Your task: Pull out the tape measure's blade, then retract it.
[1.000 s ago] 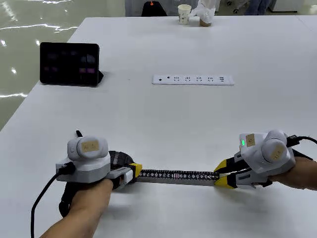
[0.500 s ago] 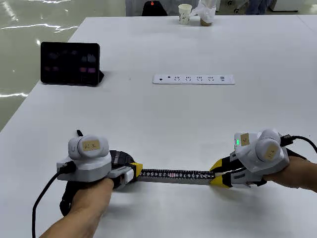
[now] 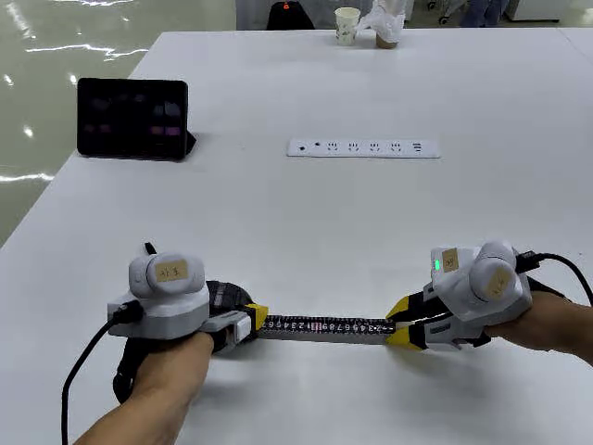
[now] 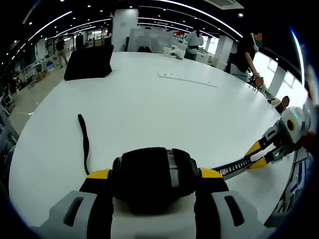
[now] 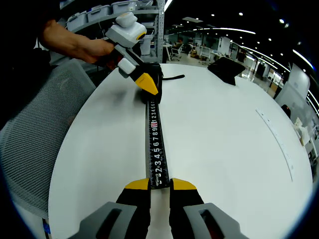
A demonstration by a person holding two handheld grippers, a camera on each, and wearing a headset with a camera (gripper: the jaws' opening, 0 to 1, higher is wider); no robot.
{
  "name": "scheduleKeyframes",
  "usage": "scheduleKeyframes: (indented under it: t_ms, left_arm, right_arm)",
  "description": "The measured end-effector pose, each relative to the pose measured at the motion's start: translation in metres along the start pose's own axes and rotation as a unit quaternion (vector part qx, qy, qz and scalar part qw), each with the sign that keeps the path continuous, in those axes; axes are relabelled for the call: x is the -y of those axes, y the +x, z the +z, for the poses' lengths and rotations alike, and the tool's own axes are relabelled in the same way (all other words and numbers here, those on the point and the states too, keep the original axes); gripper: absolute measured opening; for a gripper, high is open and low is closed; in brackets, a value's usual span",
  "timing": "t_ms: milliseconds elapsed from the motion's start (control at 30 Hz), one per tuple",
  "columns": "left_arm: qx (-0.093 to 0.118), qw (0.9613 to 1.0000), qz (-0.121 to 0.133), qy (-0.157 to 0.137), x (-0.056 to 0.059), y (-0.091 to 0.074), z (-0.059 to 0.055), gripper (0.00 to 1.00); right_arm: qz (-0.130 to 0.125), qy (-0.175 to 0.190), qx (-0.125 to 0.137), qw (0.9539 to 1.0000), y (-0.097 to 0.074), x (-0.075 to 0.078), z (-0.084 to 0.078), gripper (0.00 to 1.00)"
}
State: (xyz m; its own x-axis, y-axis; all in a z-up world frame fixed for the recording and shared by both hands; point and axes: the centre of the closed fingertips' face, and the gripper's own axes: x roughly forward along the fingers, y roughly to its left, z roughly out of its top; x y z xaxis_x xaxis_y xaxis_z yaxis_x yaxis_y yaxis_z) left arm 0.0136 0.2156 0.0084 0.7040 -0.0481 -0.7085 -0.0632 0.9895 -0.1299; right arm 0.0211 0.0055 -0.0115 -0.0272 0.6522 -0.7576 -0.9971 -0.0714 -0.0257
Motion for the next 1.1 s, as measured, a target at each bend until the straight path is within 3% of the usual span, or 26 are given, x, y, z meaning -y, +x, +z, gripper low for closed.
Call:
scheduleKeyframes:
  t_ms: [1100]
  left_arm:
    - [-0.002, 1.0000, -0.003, -0.005, 0.000, 0.001, 0.000, 0.61]
  right_arm:
    - [0.004, -0.008, 0.008, 0.9999, 0.021, 0.001, 0.023, 0.10]
